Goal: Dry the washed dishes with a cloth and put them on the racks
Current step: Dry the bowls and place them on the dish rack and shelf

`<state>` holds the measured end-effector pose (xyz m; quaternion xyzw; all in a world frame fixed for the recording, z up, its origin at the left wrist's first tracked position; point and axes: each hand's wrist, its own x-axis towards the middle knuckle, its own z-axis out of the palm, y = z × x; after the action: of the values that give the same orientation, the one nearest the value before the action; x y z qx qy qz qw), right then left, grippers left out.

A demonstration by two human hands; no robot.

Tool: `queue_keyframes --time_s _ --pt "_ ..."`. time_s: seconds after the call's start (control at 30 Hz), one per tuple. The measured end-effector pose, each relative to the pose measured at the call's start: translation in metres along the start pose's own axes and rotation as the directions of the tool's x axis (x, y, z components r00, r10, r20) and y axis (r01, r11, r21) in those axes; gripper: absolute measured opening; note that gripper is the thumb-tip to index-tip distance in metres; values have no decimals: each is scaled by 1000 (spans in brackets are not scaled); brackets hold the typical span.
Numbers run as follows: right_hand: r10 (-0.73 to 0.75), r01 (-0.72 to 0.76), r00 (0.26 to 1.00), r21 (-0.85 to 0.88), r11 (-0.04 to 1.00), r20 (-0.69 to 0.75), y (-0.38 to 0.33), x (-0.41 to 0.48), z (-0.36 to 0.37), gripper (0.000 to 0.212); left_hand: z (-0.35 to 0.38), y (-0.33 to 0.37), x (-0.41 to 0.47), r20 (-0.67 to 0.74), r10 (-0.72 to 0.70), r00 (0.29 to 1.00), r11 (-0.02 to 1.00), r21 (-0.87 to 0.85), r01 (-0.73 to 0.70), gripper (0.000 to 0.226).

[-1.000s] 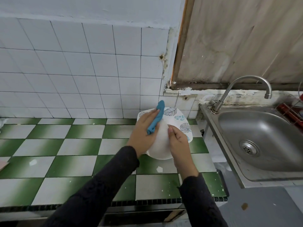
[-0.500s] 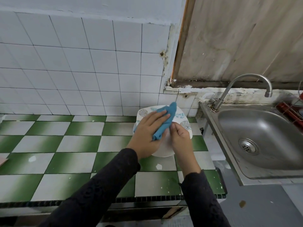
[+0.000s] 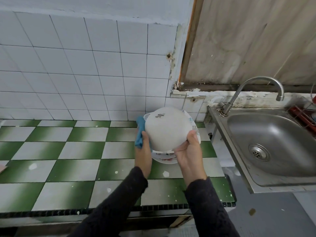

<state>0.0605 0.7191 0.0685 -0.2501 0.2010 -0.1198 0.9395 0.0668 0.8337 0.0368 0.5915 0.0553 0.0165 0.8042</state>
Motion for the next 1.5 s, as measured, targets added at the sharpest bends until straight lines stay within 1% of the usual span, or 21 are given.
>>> queue_keyframes --time_s 0.1,0.17,0.23,0.27,0.37,0.4,0.47,0.53,0.57,0.63,0.67,0.77,0.8,0.9,0.97,1.07,1.17,1.27,1.33,1.43,1.5 --pt "11 -12 998 23 1000 63 8 -2 4 16 5 -11 -10 60 315 947 903 289 -319 57" --pt "36 -35 994 -14 999 100 11 -5 4 18 3 -14 -4 268 499 824 685 460 -565 56" --pt "77 -74 989 -25 997 123 15 -9 5 31 0 -10 7 416 554 721 520 504 -690 54" --pt "99 -95 987 -32 995 126 17 -11 5 35 -2 -6 13 431 548 717 511 506 -695 53" --pt "99 -83 981 -102 991 167 19 -12 9 37 -9 9 28 301 432 850 766 376 -522 48" --pt "91 -72 980 -108 991 177 18 -12 11 40 -10 11 28 272 424 864 790 355 -499 47" --pt "96 -84 978 -70 994 187 18 -11 12 57 -9 10 20 370 515 773 631 447 -634 48" --pt "122 -118 978 -36 992 171 18 -7 9 62 -7 1 10 559 579 593 356 481 -801 49" --pt "139 -135 977 -32 990 160 19 -6 5 61 -8 -2 9 624 568 536 278 468 -839 50" --pt "163 -159 971 -33 987 176 20 -2 -1 58 -13 -1 15 671 556 490 248 429 -869 50" --pt "170 -168 966 -26 985 196 19 -1 -1 58 -15 1 21 652 558 513 299 418 -858 50" --pt "165 -163 961 -28 986 223 15 -7 6 59 -14 8 25 455 526 719 595 407 -693 48" --pt "165 -160 962 -38 986 218 16 -10 10 57 -11 8 23 427 528 734 596 429 -679 48" --pt "169 -155 969 -90 984 182 16 -9 10 34 -10 4 21 515 554 654 435 491 -755 47" --pt "156 -132 977 -157 979 148 16 -5 5 30 -11 11 27 490 522 698 552 431 -714 45" --pt "115 -93 991 -253 963 73 16 5 -1 37 -11 27 32 339 343 876 832 324 -451 41" --pt "65 -62 998 -257 964 3 9 9 -1 41 -16 27 37 285 172 943 916 306 -259 49" --pt "91 -101 995 -250 963 -51 3 6 -1 37 -19 16 37 241 144 960 901 369 -228 53" --pt "79 -87 996 -253 963 -44 5 5 -2 37 -15 11 31 265 250 931 830 437 -347 51" --pt "49 -48 999 -352 935 -5 5 3 -3 34 -4 16 23 467 448 762 584 492 -645 52" --pt "53 -34 998 -461 887 28 1 5 -6 31 0 23 27 552 507 661 428 505 -750 46"
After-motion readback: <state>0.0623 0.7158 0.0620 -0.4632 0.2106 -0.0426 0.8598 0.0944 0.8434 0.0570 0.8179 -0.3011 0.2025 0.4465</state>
